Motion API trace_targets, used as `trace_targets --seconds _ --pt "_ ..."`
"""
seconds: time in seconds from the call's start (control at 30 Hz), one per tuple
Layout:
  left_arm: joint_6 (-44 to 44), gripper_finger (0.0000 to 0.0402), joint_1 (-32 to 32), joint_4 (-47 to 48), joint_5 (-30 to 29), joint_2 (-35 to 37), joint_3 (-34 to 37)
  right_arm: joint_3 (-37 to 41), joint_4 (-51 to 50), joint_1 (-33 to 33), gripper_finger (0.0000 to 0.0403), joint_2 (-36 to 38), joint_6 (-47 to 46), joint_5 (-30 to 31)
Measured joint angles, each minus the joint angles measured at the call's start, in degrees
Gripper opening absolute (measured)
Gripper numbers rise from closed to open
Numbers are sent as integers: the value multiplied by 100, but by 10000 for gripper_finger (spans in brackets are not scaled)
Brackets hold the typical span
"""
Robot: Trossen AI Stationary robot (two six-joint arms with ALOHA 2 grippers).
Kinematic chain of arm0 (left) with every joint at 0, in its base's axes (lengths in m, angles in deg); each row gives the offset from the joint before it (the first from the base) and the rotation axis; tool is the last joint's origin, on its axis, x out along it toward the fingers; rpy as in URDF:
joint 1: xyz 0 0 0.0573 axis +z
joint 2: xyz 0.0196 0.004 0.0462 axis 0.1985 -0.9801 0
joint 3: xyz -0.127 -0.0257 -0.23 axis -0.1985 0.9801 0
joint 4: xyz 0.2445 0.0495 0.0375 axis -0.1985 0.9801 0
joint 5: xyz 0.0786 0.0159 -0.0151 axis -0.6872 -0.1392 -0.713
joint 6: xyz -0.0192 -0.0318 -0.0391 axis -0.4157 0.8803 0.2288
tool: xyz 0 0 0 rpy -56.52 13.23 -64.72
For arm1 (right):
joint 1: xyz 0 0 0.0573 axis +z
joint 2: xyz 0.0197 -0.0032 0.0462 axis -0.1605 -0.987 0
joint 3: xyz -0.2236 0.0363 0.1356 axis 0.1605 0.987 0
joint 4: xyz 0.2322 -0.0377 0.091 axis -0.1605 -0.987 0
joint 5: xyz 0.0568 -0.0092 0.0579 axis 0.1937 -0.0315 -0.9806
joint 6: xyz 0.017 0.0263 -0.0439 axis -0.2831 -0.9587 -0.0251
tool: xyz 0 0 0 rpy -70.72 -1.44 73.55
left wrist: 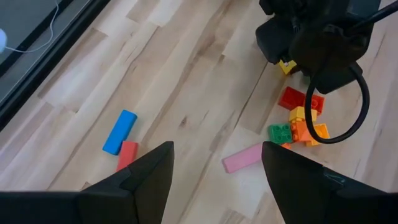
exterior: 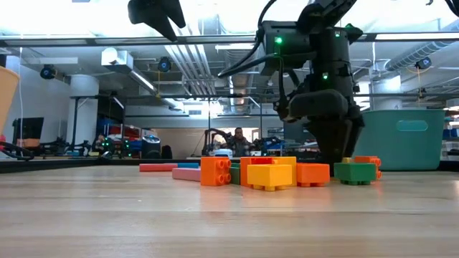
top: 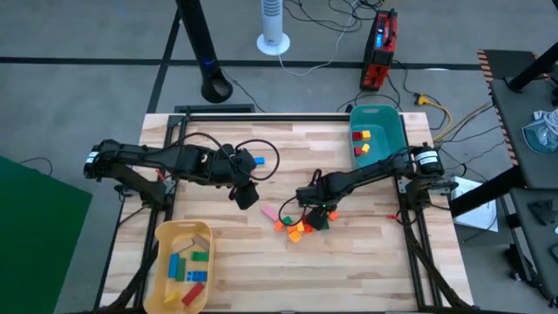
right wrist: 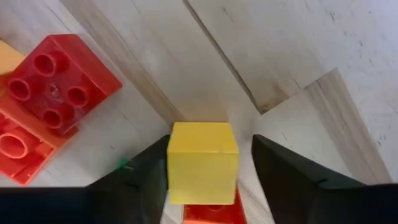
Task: Sort blocks
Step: Put the yellow square block into the green bin, then put the orange 4-stud game piece into the green bin
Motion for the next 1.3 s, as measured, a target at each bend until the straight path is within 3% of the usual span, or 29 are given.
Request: trace_targets --seconds 0.17,0.33,0.4,0.57,0.77,0.9,1.07,1.23,1.3 --pt "-10 230 0 -2 -49 0 2 0 14 -2 128 0 103 -7" --pt "-10 230 2 -3 -251 0 4 -86 -121 -68 124 325 189 27" --pt "-10 230 2 -5 -251 0 7 -261 -344 -215 124 654 217 314" --pt "-10 230 3 -30 -251 0 7 -598 -1460 -1072 124 1622 335 1486" --pt "35 230 9 -42 -250 0 7 -608 -2639 -2738 126 2583 -199 2518" --pt "139 230 9 -60 -249 0 7 -589 -2586 -3658 195 2909 -84 1903" --pt "147 230 13 -124 -248 0 7 -773 -2580 -3693 287 3133 -214 1946" --pt "83 230 18 -194 -201 0 9 -929 -2561 -3447 313 3161 -151 1842" --pt "-208 230 22 -265 194 -1 9 -935 -2420 -3212 309 3167 -121 1626"
